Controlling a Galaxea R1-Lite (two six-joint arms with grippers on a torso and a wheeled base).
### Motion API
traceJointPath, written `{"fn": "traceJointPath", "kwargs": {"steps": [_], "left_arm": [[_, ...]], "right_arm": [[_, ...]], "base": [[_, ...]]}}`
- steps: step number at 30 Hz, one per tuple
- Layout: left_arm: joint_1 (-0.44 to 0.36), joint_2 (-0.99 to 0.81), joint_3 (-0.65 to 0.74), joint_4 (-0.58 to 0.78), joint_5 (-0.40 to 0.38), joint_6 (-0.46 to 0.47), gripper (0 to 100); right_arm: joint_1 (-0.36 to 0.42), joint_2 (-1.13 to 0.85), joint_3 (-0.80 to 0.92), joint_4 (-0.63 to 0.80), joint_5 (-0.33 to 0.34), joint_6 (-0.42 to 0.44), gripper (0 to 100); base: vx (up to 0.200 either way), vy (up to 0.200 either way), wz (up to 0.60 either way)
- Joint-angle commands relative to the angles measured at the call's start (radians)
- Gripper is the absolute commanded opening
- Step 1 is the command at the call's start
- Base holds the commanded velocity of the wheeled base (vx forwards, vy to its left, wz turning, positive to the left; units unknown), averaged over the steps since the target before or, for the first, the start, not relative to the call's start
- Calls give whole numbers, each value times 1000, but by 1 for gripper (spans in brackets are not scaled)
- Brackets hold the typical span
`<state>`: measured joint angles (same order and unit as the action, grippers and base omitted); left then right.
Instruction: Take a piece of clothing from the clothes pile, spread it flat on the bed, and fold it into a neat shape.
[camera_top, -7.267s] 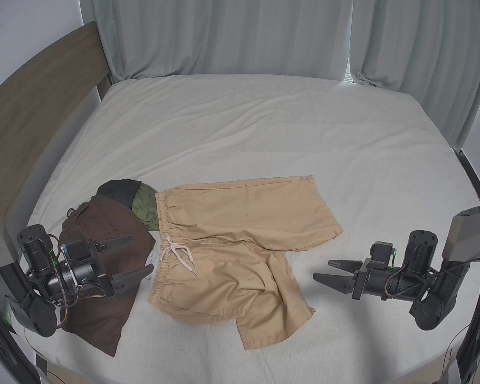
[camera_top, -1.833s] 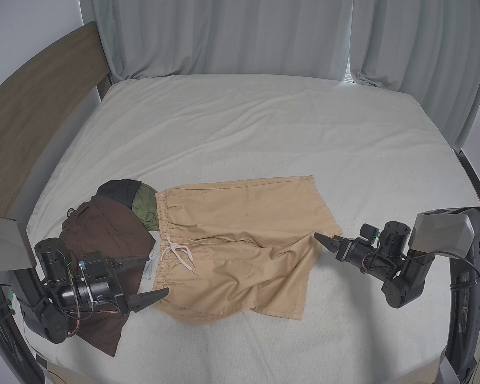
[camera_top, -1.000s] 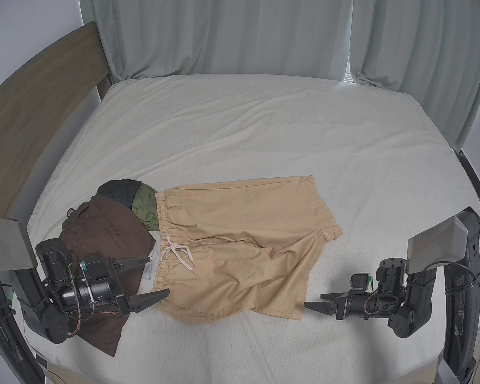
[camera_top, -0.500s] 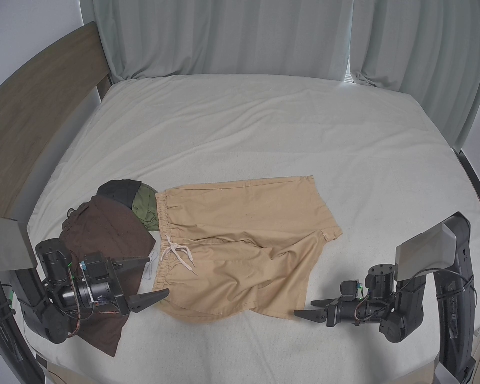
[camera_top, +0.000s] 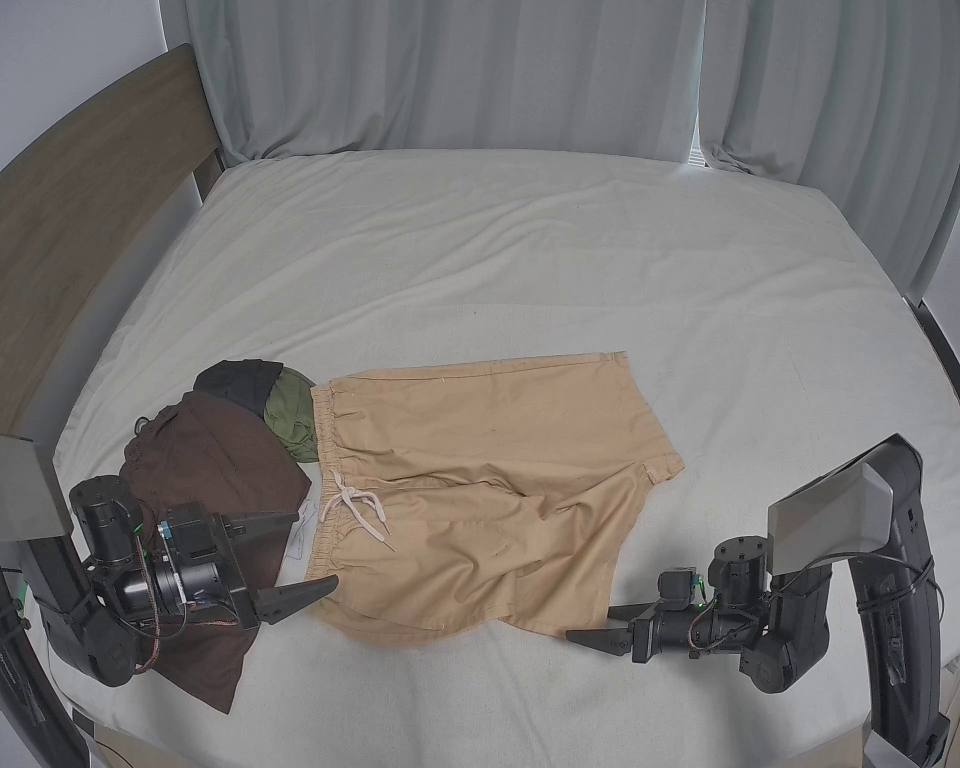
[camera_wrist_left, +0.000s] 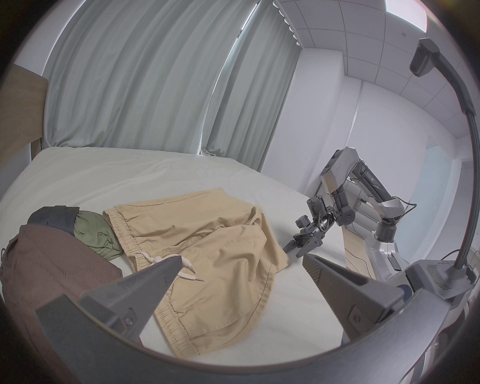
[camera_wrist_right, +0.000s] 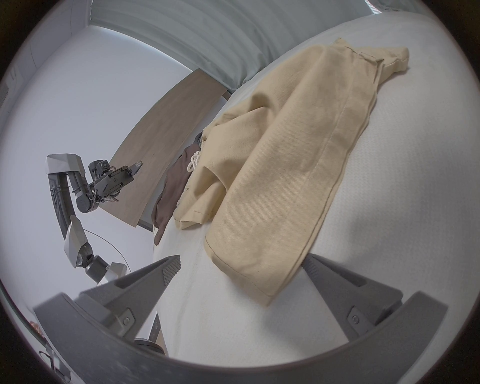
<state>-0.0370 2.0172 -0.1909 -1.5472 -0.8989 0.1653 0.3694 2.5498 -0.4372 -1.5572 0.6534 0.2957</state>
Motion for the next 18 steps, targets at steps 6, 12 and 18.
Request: {"fn": "traceJointPath", "kwargs": {"steps": [6, 12, 18], "left_arm": [[0, 0, 1, -1, 0, 0, 100], [-1, 6, 1, -1, 0, 0, 100], [-1, 5, 1, -1, 0, 0, 100]], "right_arm": [[16, -17, -1, 5, 2, 3, 100], [16, -40, 12, 5, 3, 5, 100], [13, -28, 6, 5, 3, 3, 0]], "base": [[0, 0, 0], [0, 0, 0], [0, 0, 0]]}}
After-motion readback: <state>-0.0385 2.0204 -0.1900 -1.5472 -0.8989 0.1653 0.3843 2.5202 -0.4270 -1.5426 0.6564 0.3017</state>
